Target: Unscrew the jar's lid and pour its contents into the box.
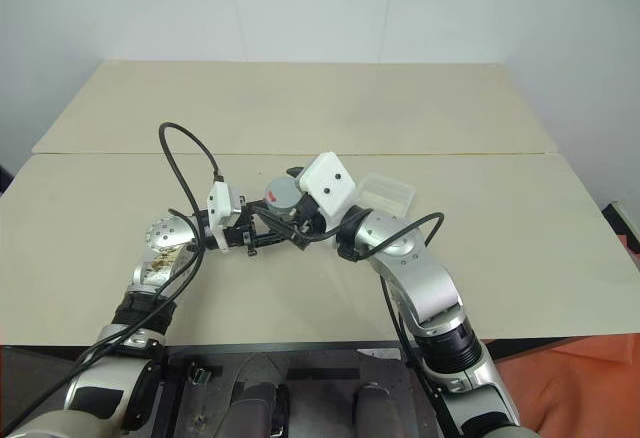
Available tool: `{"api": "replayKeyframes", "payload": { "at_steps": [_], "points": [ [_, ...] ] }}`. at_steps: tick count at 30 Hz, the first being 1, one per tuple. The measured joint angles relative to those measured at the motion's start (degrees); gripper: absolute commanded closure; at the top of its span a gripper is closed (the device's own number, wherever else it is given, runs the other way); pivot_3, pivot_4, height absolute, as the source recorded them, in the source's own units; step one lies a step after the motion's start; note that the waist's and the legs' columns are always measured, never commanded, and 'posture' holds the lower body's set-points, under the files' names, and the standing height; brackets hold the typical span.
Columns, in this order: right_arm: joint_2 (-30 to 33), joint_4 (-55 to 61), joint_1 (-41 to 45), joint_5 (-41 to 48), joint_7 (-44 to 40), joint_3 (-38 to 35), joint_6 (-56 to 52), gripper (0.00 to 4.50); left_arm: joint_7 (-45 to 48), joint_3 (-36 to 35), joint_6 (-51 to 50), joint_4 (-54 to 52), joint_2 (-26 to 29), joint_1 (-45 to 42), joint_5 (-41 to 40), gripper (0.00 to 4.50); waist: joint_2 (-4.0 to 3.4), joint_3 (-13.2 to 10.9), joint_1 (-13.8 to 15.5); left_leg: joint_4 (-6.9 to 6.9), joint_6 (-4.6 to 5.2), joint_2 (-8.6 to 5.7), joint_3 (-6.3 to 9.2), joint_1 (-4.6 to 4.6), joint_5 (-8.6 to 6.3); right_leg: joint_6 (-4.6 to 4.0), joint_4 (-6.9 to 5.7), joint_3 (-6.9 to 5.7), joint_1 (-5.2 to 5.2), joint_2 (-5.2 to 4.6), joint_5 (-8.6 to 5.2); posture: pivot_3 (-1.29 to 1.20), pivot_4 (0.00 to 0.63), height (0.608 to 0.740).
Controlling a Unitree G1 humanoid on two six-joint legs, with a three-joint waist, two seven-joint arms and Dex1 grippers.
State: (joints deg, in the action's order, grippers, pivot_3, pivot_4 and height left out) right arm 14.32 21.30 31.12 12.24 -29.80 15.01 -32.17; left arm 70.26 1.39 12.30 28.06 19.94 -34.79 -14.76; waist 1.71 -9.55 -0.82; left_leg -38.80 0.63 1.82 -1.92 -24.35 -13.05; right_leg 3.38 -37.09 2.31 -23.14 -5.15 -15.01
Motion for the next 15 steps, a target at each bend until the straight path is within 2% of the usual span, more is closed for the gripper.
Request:
{"api": "replayKeyframes", "payload": {
  "at_steps": [6, 9, 12, 13, 15],
  "points": [
    [0.01, 0.00, -0.27, -0.01, 0.09, -0.05, 0.01, 0.02, 0.01, 0.06, 0.00, 0.00, 0.00, 0.02, -0.01, 2.34, 0.00, 0.00, 0.01, 0.00, 0.00, 0.00, 0.00, 0.00, 0.00, 0.00, 0.00, 0.00, 0.00, 0.00, 0.00, 0.00, 0.150, 0.740],
    [-0.01, 0.00, -0.32, -0.15, 0.14, -0.05, 0.29, 0.58, 0.01, 0.06, 0.00, 0.02, 0.01, 0.02, -0.01, 2.34, 0.00, 0.00, 0.01, 0.00, 0.00, 0.00, 0.00, 0.00, 0.00, 0.00, 0.00, 0.00, 0.00, 0.00, 0.00, 0.00, 0.150, 0.740],
    [-0.15, -0.13, -0.32, -0.36, 0.56, -0.09, 0.62, 1.58, 0.01, 0.06, 0.04, 0.17, 0.02, 0.04, -0.01, 2.34, 0.00, 0.00, 0.00, 0.00, 0.00, 0.00, 0.00, 0.00, 0.00, 0.00, 0.00, 0.00, 0.00, 0.00, 0.00, 0.00, 0.150, 0.740],
    [-0.27, -0.30, -0.32, -0.38, 0.61, -0.08, 0.68, 1.75, -0.01, 0.06, 0.04, 0.17, 0.04, 0.06, -0.01, 2.34, 0.00, 0.00, 0.00, 0.00, 0.00, 0.00, 0.00, 0.00, 0.00, 0.00, 0.00, 0.00, 0.00, 0.00, 0.00, 0.00, 0.150, 0.740],
    [-0.27, -0.58, -0.33, -0.41, 0.56, -0.05, 0.76, 1.75, 0.04, 0.06, 0.03, 0.17, 0.06, 0.30, -0.04, 2.34, 0.00, 0.00, 0.00, 0.00, 0.00, 0.00, 0.00, 0.00, 0.00, 0.00, 0.00, 0.00, 0.00, 0.00, 0.00, 0.00, 0.150, 0.740]
  ]
}}
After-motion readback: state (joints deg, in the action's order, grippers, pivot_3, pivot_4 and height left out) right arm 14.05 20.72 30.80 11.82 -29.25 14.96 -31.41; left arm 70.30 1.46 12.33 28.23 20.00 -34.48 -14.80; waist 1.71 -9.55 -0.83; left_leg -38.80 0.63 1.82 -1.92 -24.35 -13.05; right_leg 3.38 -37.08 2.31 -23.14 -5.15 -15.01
